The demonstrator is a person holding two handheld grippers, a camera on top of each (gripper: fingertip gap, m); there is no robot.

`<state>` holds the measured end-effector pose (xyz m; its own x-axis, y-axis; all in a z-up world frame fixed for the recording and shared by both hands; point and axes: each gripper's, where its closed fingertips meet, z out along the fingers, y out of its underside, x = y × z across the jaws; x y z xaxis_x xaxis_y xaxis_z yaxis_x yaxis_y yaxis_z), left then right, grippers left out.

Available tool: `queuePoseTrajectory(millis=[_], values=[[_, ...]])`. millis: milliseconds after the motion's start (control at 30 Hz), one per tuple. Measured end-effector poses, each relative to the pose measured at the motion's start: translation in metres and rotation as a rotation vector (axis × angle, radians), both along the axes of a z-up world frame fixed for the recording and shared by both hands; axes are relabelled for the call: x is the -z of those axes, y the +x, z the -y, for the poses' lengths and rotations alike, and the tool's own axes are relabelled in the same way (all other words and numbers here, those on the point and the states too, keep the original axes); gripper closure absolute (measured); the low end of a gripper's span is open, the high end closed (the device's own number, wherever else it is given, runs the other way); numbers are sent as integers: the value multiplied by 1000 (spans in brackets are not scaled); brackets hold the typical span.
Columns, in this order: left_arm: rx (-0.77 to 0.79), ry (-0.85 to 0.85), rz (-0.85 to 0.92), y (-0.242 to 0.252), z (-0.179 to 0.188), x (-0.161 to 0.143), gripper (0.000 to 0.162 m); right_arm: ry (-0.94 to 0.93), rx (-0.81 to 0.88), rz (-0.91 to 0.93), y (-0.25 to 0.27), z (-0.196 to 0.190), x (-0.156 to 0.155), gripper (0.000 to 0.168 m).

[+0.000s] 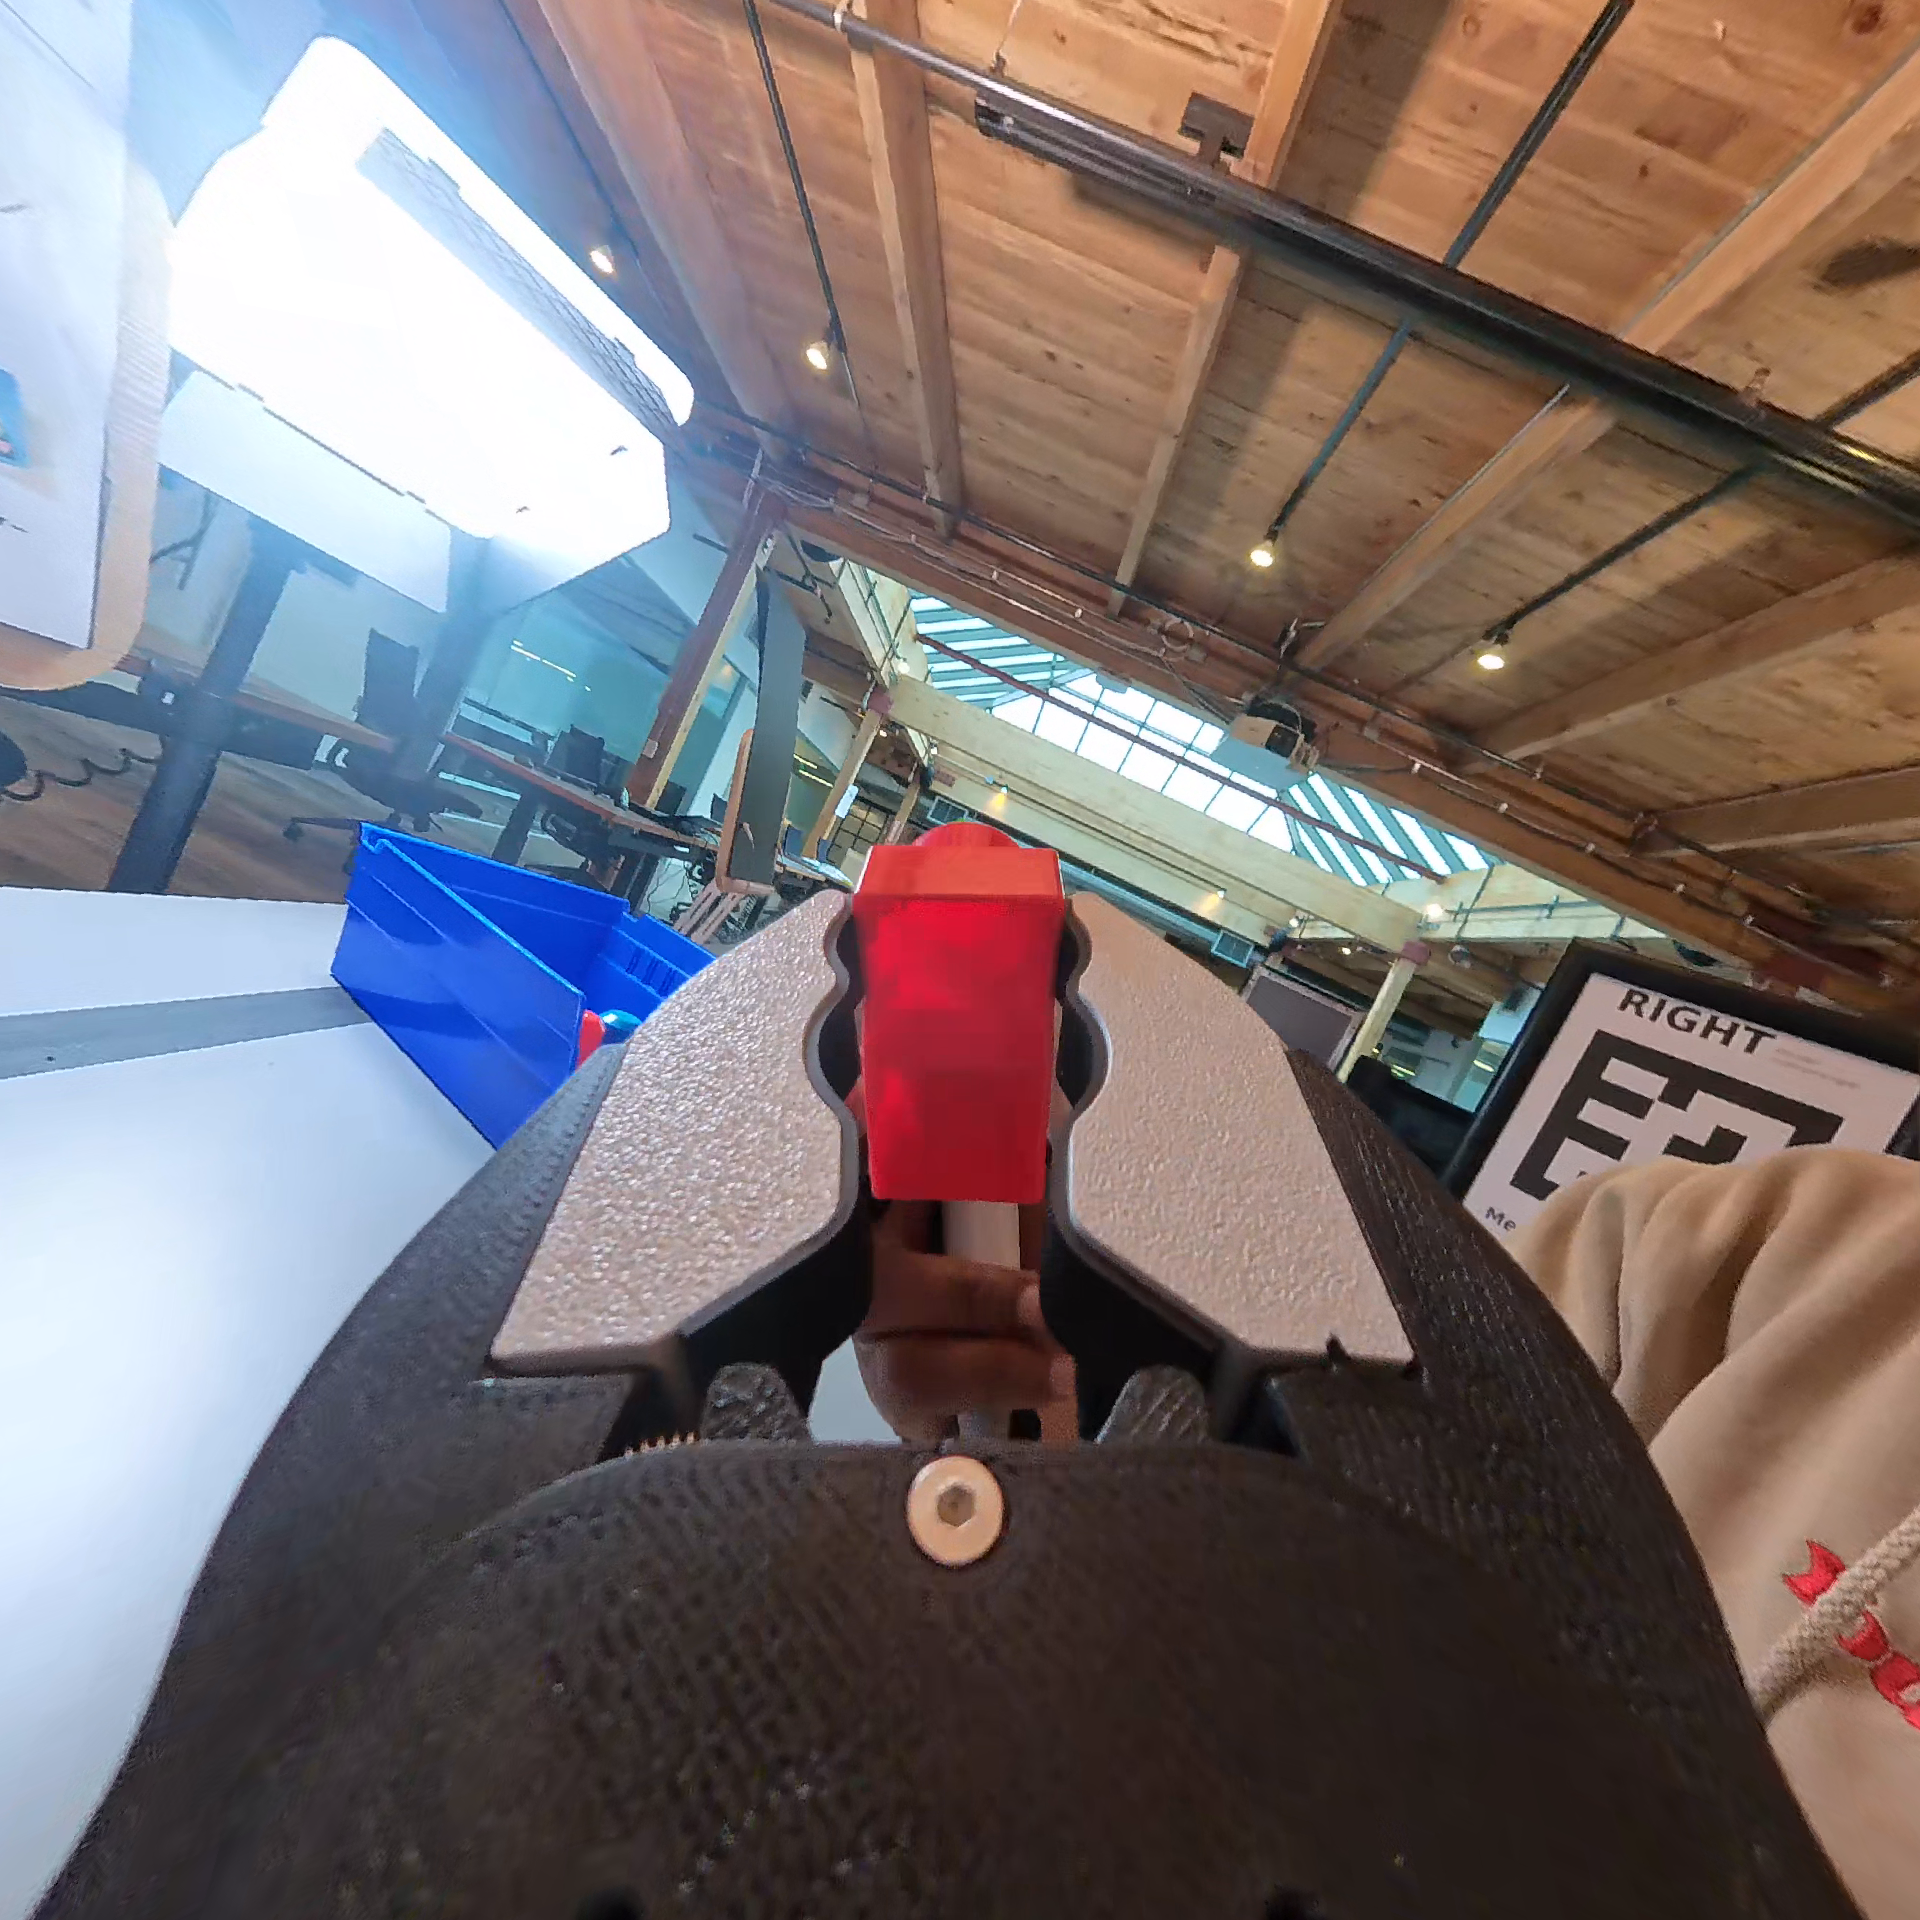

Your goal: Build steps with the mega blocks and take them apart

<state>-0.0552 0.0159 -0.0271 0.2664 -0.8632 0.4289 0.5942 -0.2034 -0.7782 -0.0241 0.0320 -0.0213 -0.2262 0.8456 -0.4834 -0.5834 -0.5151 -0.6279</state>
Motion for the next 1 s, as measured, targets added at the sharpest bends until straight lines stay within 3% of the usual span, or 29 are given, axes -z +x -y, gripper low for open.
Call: queuePoseTrajectory(millis=[233, 467, 567, 800, 900, 1000], values=[[-52, -9, 8, -12, -8, 0, 127, -7, 59, 23, -9, 1, 12, 138], [-14, 33, -13, -14, 0, -7, 127, 264, -14, 226, -15, 16, 8, 133], [44, 59, -27, -10, 8, -10, 126, 441, -80, 438, -23, 28, 29, 127], [106, 70, -112, 5, 14, 0, 126, 559, -183, 592, -28, 48, 57, 131], [119, 91, -174, 10, 19, 0, 127, 510, -209, 563, -32, 55, 60, 131], [109, 130, -172, 6, 22, -6, 127, 324, -260, 432, -35, 55, 50, 132]])
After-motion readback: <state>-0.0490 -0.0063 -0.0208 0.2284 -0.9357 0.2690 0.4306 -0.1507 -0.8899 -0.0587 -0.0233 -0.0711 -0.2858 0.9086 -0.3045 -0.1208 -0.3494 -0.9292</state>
